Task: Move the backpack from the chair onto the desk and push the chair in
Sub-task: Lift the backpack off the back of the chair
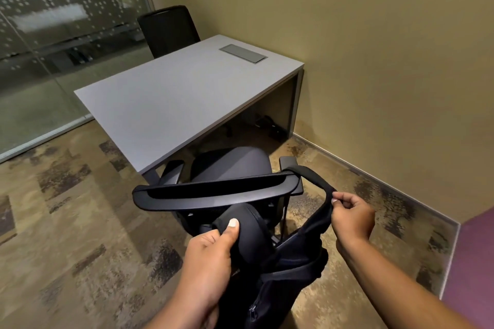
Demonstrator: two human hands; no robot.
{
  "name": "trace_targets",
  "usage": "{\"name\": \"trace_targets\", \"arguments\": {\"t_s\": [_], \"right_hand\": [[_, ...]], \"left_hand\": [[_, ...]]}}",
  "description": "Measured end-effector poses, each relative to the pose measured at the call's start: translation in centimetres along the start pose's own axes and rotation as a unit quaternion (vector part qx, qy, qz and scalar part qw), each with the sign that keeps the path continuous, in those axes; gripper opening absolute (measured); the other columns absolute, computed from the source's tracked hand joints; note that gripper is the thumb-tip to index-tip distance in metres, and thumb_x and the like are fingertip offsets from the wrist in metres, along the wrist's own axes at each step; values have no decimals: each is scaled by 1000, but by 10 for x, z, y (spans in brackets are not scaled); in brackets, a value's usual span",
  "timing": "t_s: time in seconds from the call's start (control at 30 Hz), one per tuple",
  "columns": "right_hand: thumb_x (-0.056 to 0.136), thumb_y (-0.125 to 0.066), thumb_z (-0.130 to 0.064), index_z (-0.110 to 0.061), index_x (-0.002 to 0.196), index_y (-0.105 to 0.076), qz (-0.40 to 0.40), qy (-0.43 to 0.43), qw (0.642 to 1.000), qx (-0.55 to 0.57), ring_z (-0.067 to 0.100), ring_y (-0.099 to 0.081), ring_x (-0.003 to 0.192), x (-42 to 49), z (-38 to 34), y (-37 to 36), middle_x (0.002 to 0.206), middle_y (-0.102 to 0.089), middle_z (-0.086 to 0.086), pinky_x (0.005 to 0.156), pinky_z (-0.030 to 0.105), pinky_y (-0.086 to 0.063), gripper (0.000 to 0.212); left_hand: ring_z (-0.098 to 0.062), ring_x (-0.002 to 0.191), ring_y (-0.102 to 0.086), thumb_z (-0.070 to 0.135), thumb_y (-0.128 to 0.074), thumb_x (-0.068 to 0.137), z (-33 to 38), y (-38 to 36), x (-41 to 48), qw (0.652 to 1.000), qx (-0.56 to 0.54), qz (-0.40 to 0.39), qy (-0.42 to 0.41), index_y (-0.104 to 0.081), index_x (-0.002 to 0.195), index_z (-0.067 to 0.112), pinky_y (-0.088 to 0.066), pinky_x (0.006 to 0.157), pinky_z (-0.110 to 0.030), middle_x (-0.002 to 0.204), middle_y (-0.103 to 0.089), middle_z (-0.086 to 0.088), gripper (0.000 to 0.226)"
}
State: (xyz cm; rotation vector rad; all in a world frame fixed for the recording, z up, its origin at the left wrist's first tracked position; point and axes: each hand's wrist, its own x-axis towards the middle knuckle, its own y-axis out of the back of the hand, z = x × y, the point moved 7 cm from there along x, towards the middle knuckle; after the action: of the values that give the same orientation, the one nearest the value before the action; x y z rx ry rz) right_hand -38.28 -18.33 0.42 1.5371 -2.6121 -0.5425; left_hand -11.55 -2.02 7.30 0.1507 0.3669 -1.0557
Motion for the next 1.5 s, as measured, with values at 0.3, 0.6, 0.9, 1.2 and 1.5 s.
{"name": "trace_targets", "arguments": {"t_s": [0.3, 0.6, 0.9, 1.2, 1.5], "right_hand": [[90, -63, -31, -21, 131, -53, -171, 152, 960, -160, 18, -36, 136, -20, 12, 28, 152, -36, -1, 106, 33, -31, 44], [88, -61, -19, -21, 150, -24, -316, 367, 806, -341, 6, -11, 145, -57, 51, 37, 158, -18, -8, 116, 27, -20, 72], [67, -63, -4, -23, 101, -71, -310, 398, 817, -278, 11, -66, 86, -49, 30, 52, 93, -73, -9, 78, 20, -48, 40], [69, -62, -25, -31, 90, -68, -368, 385, 789, -307, 10, -63, 68, -65, -4, 41, 75, -69, -14, 61, 18, -42, 23], [56, -83, 7, -24, 93, -77, -244, 325, 847, -342, 1, -63, 74, -25, -60, 83, 80, -66, -23, 59, 7, -47, 49]], "left_hand": [[-24, 64, -49, 39, -63, 89, 1, -37, -18, 999, -19, -33, 20, -58, 77, -6, -40, 56, -27, 75, -54, -13, 47], [-55, 87, -61, 85, -70, 46, -6, -60, -25, 999, 43, 2, 28, -57, 95, -14, -47, 87, -65, 94, -59, -42, 111], [-26, 72, -72, 32, -56, 95, 0, -62, -35, 1000, 22, -12, 12, -71, 70, -2, -56, 66, -31, 78, -74, -22, 45], [-16, 91, -61, 73, -39, 83, -31, -12, -4, 920, 380, 2, -93, -57, 100, 25, -51, 79, -39, 97, -62, 2, 54], [-8, 119, -56, 53, -55, 86, -51, -82, 14, 781, 511, -165, -320, -60, 123, 29, -52, 93, -29, 127, -63, 10, 45]]}}
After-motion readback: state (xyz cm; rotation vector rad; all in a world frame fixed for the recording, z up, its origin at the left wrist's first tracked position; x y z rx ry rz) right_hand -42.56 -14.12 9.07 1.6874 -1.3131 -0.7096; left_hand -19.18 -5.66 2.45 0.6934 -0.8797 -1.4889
